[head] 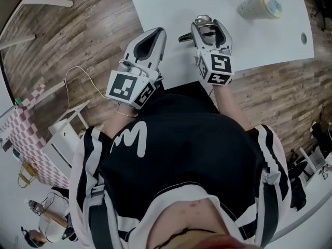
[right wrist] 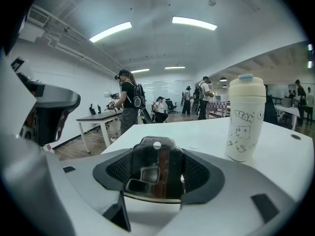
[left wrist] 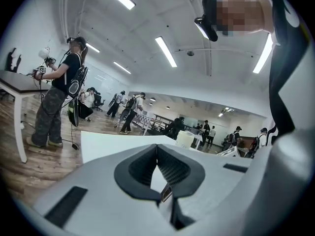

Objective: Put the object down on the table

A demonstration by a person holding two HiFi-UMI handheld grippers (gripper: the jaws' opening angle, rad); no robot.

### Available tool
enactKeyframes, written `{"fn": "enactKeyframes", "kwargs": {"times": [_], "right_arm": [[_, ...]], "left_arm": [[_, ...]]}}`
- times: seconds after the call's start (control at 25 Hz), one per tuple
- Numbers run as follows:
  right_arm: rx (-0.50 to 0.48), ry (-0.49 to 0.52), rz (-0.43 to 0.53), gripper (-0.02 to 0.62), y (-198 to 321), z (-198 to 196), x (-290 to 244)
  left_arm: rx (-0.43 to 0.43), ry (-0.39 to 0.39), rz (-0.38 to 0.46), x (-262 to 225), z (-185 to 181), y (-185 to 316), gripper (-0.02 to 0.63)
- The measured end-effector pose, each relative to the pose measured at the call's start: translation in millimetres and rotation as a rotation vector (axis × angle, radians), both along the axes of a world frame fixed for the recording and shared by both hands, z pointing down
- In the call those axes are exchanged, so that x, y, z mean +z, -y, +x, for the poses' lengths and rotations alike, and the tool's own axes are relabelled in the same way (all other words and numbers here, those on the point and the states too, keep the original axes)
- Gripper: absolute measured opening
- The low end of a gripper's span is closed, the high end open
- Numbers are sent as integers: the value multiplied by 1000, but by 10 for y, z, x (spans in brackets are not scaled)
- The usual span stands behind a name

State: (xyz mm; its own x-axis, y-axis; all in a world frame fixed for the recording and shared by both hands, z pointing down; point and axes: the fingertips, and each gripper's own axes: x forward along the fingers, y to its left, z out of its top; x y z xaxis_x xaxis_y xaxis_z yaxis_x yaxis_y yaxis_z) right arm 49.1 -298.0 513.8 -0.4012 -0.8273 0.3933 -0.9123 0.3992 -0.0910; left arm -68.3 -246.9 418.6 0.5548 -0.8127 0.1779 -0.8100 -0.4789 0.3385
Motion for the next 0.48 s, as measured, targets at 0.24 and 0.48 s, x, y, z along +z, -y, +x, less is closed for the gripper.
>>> {"fn": "enactKeyframes", "kwargs": {"times": [0.24,0.48], "right_arm": [[-8,-15,3,296,106,-83,61],[-23,-49,-13,295,116,-129,209]], "left_arm": [[-3,-3,8,-25,-40,30,5],[2,-3,11,-35,-27,27,6]]}}
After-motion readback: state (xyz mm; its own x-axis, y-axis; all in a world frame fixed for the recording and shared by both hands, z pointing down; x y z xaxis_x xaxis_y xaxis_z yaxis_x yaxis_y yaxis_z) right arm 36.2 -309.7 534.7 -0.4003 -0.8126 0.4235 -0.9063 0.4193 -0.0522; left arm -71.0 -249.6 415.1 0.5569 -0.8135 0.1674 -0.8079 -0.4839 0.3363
